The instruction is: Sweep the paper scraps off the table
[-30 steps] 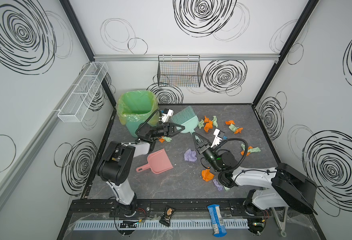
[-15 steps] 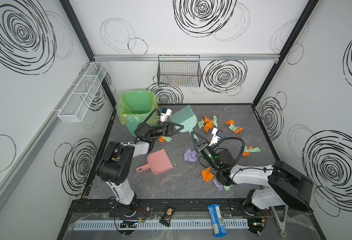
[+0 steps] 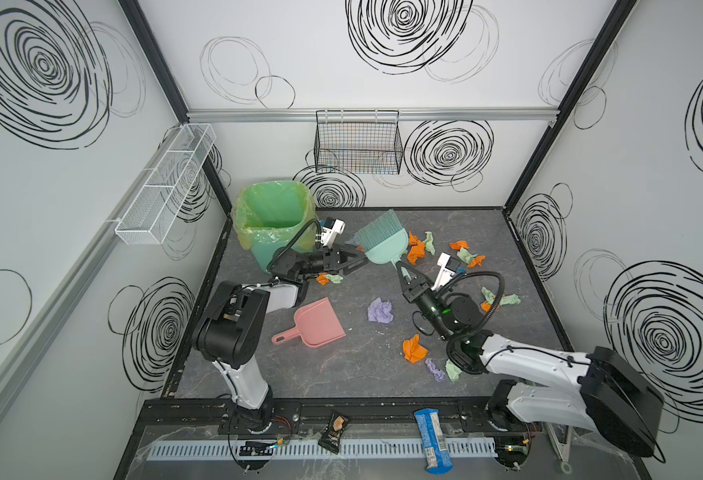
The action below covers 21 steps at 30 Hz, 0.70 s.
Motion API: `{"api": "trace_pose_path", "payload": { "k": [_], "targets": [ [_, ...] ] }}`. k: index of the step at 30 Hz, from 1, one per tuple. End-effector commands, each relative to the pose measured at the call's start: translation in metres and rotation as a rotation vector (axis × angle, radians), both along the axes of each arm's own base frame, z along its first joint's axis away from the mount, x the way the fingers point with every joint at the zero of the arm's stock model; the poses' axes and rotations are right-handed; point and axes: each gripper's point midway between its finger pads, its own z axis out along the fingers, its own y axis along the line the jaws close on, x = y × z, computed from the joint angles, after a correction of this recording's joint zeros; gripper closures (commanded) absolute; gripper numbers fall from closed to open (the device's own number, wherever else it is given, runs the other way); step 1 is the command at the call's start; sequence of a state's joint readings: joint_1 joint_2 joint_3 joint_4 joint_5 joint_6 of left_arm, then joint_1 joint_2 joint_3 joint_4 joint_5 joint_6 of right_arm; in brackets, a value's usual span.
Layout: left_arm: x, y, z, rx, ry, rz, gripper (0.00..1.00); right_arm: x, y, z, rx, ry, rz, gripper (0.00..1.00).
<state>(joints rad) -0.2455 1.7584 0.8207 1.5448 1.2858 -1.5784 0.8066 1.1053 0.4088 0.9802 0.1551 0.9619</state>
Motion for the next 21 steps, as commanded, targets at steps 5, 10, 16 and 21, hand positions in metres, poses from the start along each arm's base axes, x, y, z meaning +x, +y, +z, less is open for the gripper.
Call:
{"api": "trace_pose_path", "payload": {
  "k": [5, 10, 16, 21],
  "targets": [
    [0.002, 0.017, -0.012, 0.071, -0.092, 0.016, 0.04, -0.012, -0.078, -0.014, -0.128, 0.033, -0.208, 1.0],
    [0.023, 0.008, -0.061, 0.668, -0.408, 0.185, 0.04, -0.021, -0.117, -0.02, -0.147, 0.041, -0.294, 1.0],
    [0.001, -0.01, -0.064, 0.84, -0.65, 0.204, 0.04, -0.024, -0.133, -0.034, -0.204, 0.065, -0.324, 1.0],
    [-0.002, 0.019, -0.068, 1.026, -0.877, 0.27, 0.04, -0.018, -0.126, -0.046, -0.343, 0.12, -0.29, 1.0]
  ]
}}
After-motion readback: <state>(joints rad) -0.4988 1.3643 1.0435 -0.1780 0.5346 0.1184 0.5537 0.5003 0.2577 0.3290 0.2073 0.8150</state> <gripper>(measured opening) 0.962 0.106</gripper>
